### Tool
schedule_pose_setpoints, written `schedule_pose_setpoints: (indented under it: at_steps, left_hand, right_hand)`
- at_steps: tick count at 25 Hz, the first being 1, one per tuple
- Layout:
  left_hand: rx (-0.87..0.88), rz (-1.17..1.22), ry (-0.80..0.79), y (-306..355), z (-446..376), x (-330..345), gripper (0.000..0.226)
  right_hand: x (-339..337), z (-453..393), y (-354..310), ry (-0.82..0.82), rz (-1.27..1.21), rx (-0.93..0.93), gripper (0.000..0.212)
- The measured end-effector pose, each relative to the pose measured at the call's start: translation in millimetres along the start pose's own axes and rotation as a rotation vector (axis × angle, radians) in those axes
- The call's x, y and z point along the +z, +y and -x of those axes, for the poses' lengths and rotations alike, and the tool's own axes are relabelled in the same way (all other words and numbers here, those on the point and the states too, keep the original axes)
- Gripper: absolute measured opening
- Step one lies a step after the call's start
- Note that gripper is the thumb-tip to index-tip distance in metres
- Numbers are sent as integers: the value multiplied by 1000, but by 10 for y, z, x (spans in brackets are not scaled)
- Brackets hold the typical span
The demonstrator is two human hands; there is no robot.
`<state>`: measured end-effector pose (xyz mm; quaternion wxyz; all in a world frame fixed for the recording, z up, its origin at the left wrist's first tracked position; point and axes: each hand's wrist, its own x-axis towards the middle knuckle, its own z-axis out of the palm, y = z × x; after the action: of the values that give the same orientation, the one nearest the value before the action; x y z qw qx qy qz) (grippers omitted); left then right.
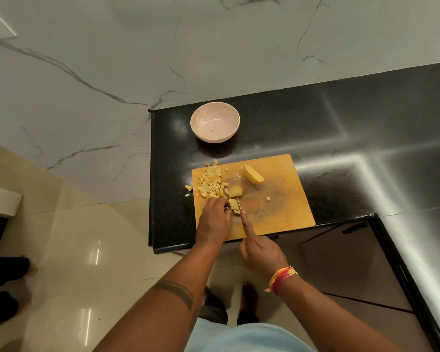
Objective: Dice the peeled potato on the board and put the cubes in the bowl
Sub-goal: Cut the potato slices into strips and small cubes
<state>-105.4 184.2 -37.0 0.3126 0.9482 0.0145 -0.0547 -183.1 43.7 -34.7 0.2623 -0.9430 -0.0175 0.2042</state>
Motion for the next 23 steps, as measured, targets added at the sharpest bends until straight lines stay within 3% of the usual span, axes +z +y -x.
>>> schedule_pose_setpoints:
  at_steps: [5,8,13,18,23]
  left_hand:
    - [111,-45,-45,74,36,78,19]
    - [139,-45,10,169,-35,120,19]
    - [145,-85,13,230,-169,115,16]
    - [136,-96,51,230,-209,97,16]
    - [128,-122,49,284,-246,119,19]
  right_hand:
    - [-145,81,260,118,-13,113,84]
    - [-224,88,381,111,-19,204,84]
    - [-115,85,155,31,25,90,86]
    - [-247,68,335,72,-39,206,85]
    - [-145,73,133,-9,34,105,84]
